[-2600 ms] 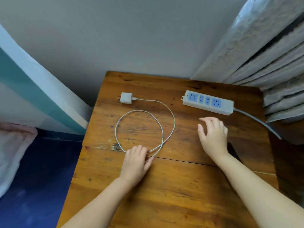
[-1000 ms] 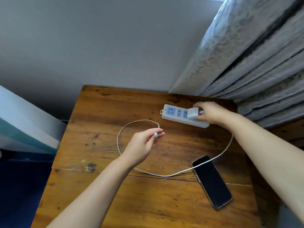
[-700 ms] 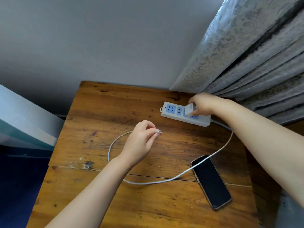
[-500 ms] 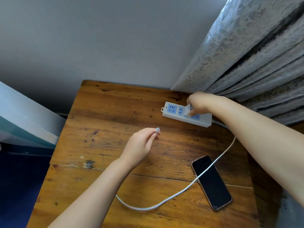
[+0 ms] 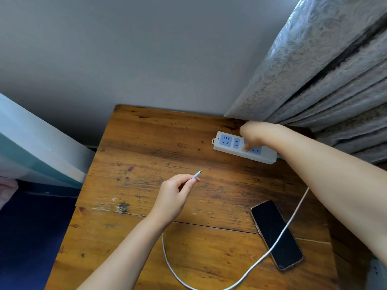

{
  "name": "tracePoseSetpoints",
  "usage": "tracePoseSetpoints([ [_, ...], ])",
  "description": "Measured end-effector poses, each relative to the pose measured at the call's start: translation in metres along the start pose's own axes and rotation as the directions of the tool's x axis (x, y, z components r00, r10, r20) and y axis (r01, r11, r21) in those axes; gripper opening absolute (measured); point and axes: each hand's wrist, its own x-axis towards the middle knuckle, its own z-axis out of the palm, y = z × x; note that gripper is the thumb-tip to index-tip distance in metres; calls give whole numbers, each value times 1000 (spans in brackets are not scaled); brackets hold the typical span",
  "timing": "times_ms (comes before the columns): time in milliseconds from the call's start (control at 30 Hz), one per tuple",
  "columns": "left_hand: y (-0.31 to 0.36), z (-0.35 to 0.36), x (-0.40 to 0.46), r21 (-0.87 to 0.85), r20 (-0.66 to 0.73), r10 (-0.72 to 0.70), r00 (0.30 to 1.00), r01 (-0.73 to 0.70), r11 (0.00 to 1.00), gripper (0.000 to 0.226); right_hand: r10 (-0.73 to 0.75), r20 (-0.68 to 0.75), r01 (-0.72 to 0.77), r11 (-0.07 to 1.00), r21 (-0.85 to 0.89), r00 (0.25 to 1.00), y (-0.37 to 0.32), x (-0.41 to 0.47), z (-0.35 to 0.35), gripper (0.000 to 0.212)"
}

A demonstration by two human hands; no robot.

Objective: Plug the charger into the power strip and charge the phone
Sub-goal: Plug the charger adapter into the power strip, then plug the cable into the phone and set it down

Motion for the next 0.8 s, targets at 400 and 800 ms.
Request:
tracePoseSetpoints([
  [400,43,-4,-23,-520,314,-190,930,337,785,25,363,-643,358,601,715,675,-6,-147,78,21],
  [800,104,86,-62,-433,602,-16,798,343,834,16,455,-237,333,-142,932,858,-31,-243,142,14],
])
